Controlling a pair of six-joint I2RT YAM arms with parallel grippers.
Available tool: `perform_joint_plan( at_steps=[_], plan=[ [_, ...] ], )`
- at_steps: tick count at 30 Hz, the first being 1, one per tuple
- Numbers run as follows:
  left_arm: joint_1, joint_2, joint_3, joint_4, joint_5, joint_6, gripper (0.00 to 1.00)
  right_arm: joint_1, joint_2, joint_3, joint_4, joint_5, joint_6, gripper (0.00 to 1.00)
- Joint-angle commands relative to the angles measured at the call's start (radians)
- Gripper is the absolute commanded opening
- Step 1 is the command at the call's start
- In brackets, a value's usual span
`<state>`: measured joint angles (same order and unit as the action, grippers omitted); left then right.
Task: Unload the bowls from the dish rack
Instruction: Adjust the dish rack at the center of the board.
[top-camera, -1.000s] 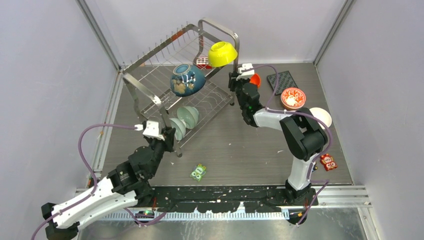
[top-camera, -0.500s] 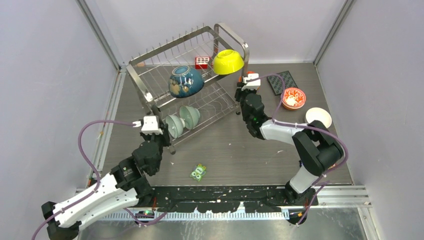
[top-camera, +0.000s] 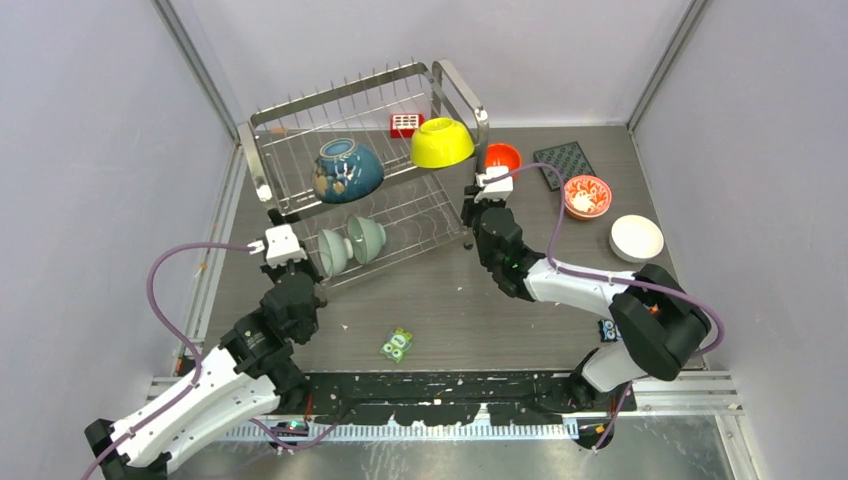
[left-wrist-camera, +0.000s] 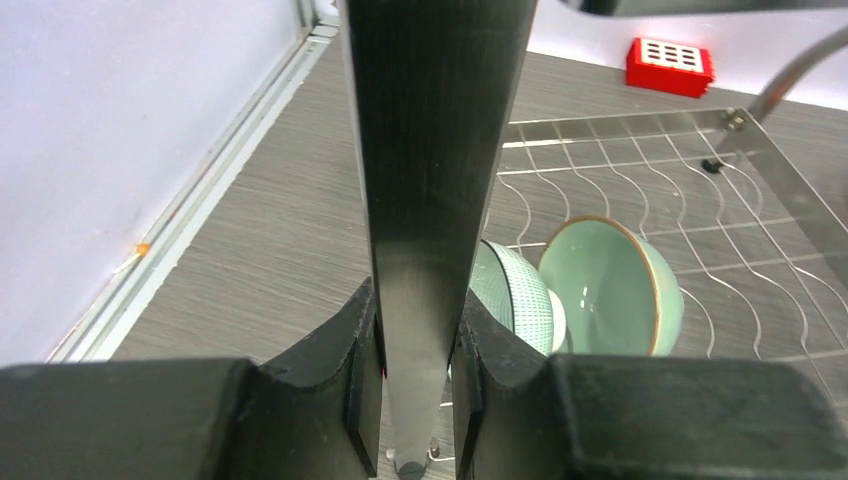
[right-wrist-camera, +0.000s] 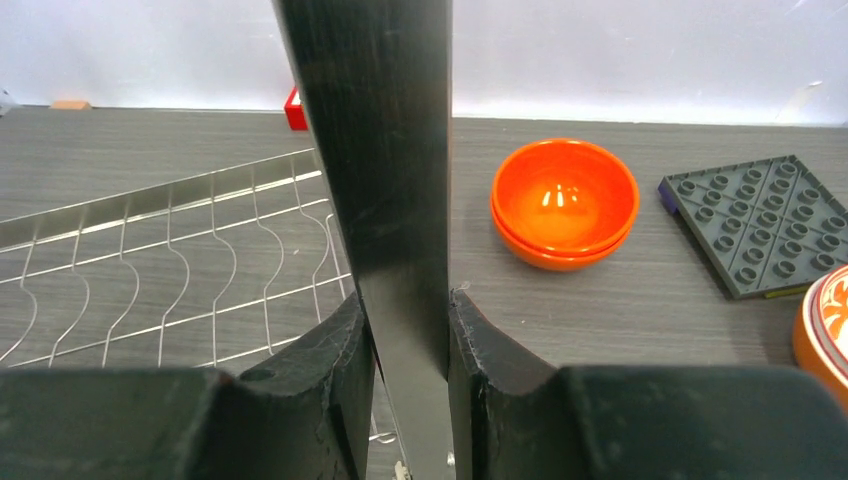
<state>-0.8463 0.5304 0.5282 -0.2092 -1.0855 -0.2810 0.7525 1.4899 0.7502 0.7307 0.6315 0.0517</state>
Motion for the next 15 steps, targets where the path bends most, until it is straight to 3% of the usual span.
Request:
perform_joint_plan(
  at_steps=[1,15],
  plan=[
    [0.029,0.032,-0.028,0.033,0.104,-0.114,0.00,0.144,-0.035,-0.013,-0.026,-0.149,0.164,0.13],
    [0.164,0.121,-0.068,0.187,0.252,-0.075,0.00,0.232,-0.074,-0.031,-0.119,-0.032,0.231,0.13]
  ],
)
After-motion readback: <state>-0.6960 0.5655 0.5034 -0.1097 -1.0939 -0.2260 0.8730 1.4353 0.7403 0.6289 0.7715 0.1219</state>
